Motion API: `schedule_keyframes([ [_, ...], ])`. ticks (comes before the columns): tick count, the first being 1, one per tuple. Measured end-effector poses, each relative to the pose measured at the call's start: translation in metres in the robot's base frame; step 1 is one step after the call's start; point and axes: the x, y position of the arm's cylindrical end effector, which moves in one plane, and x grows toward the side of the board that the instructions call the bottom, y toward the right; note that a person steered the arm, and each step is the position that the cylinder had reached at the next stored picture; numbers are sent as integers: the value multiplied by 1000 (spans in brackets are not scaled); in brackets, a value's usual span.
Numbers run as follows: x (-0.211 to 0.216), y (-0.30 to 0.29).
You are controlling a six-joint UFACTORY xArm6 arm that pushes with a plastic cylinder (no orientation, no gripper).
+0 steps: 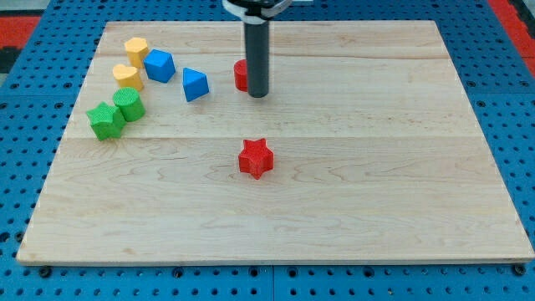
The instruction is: Move the red star to the center
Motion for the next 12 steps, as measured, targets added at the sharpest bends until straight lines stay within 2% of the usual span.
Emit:
schedule_keyframes([
  [1, -14, -4],
  [2, 26, 45],
  [3, 122, 113],
  [4, 174, 85],
  [5, 152, 23],
  [6, 112, -13],
  [7, 140, -9],
  [8, 134, -30],
  [9, 91, -30],
  [11, 60, 5],
  [12, 100, 27],
])
